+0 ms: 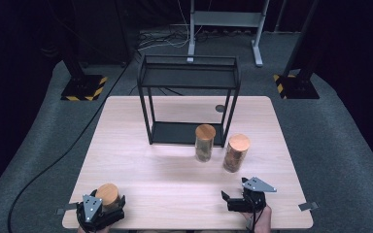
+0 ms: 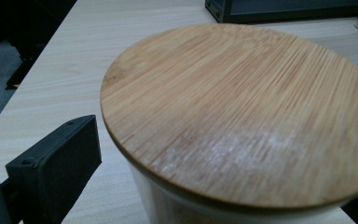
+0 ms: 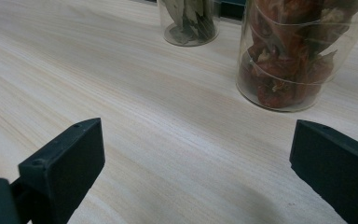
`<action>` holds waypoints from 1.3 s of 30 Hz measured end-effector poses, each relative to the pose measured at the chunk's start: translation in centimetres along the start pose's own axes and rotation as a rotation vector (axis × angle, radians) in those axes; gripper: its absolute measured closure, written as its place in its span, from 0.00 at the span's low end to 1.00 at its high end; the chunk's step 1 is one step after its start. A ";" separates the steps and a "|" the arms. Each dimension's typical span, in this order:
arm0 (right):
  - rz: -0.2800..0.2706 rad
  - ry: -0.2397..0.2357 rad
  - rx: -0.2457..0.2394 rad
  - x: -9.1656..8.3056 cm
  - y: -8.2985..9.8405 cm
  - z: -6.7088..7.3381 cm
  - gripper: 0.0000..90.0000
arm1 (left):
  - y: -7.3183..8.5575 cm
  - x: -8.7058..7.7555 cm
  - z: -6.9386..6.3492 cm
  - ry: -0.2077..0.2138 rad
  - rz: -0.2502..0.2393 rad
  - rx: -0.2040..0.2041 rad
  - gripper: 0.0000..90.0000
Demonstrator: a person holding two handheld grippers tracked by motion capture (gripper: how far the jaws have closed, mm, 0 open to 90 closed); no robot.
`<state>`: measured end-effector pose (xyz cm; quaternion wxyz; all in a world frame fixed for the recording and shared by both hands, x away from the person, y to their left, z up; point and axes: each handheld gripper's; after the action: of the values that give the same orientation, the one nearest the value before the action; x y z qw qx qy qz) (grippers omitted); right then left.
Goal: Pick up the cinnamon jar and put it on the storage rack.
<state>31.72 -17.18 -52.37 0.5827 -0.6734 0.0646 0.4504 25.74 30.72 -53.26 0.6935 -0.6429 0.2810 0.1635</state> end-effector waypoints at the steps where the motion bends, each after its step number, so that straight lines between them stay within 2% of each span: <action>1: 0.000 0.002 0.000 0.0 0.0 0.0 0.03 | 0.0 0.0 0.0 0.000 -0.003 -0.001 0.00; 28: -0.002 0.000 0.001 0.0 0.0 0.0 0.03 | -0.2 0.2 -0.2 0.003 -0.004 -0.001 0.01; 32: -0.001 -0.004 0.001 0.0 0.0 0.0 0.03 | -0.1 0.2 -0.2 0.016 -0.009 0.007 0.16; 37: -0.006 -0.008 0.006 0.0 0.0 -0.1 0.03 | -0.1 0.2 -0.4 0.021 -0.010 0.007 0.27; 39: -0.005 -0.009 0.006 0.0 0.0 -0.1 0.03 | -0.1 0.2 -0.3 0.026 -0.012 0.002 0.27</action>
<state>31.73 -17.28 -52.37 0.5862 -0.6696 0.0619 0.4520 25.87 30.35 -53.26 0.6914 -0.6459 0.2862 0.1509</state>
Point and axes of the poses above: each handheld gripper's, and its own axes: x roughly forward along the jaws, y roughly out of its underside, z roughly to its left, and after that the axes turned 12 degrees about z, right-handed
